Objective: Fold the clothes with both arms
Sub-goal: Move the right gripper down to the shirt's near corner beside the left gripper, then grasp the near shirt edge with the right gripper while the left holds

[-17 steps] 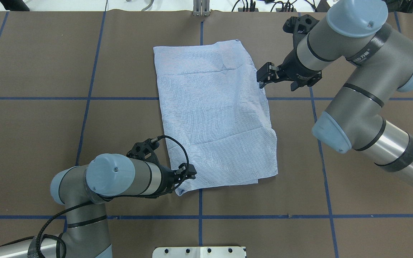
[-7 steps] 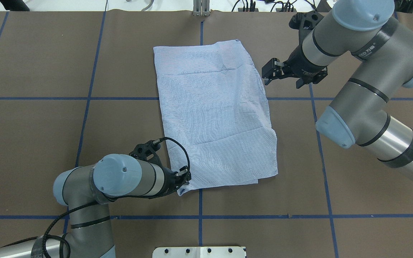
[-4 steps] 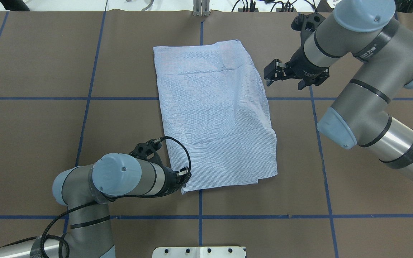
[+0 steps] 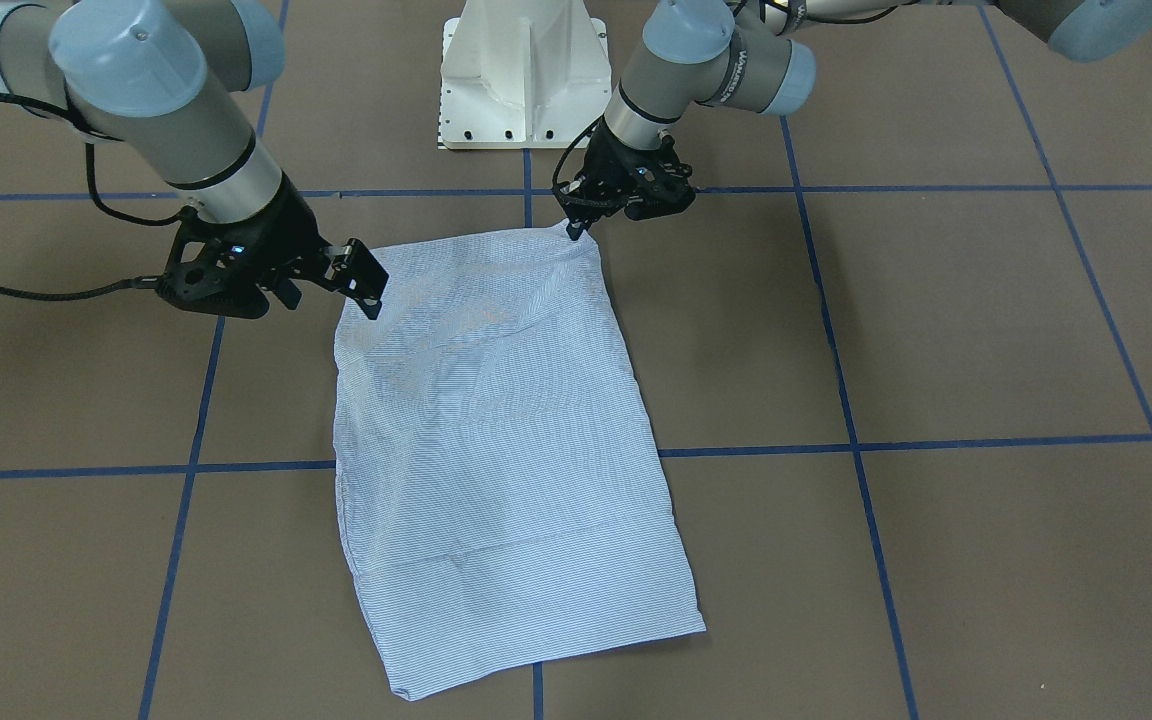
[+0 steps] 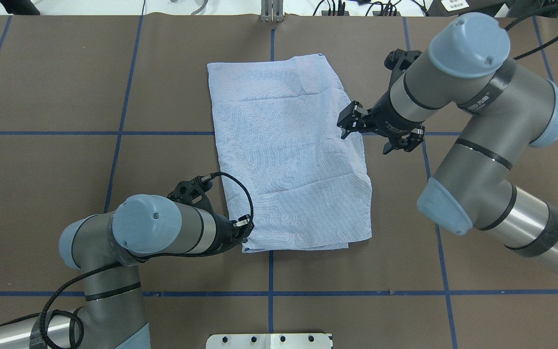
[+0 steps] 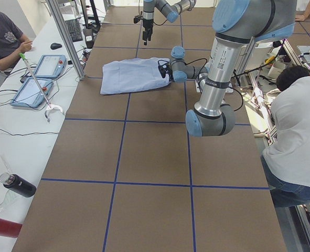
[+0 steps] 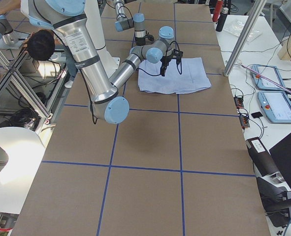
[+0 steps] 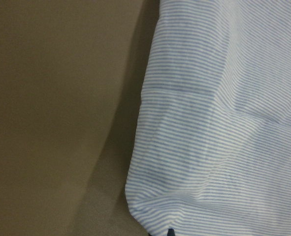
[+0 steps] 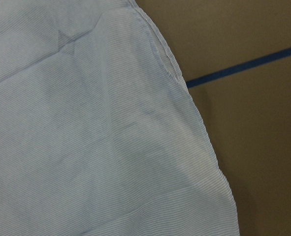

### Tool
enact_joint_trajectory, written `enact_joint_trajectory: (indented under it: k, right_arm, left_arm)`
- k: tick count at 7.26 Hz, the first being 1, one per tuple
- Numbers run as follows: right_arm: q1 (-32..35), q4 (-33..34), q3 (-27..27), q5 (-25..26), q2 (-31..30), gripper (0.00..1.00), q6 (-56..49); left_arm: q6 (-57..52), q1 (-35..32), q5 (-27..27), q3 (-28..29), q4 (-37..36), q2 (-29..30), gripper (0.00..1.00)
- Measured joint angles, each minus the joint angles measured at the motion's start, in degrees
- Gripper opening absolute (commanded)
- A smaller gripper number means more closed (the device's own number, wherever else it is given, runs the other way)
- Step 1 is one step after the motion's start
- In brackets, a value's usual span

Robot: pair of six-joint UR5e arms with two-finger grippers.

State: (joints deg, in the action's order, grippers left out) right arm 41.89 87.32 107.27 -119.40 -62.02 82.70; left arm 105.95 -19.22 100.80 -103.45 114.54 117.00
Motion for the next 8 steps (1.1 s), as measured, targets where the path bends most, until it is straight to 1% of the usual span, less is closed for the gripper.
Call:
enact_joint_trajectory:
  k: [2, 3, 5, 8]
  right_arm:
    - [-7.73, 0.37, 0.03, 7.72, -0.39, 1.0, 9.38]
    - [-10.9, 0.55, -0.21, 10.42, -1.11, 1.0, 12.75]
    - [-14.85, 0.64, -0.45, 12.46, -2.0, 1.0, 20.04]
    - [-16.66, 0.38, -0.83, 14.5, -3.12, 1.0, 24.95]
  left_arm:
    - [-0.12, -0.24, 0.01, -0.3, -0.41, 0.26, 0.0]
    - [-0.13, -0.27, 0.01, -0.32, -0.44, 0.38, 0.0]
    - [-0.13, -0.25, 0.01, -0.33, -0.44, 0.48, 0.0]
    - [-0.13, -0.22, -0.06, -0.23, -0.38, 0.51, 0.0]
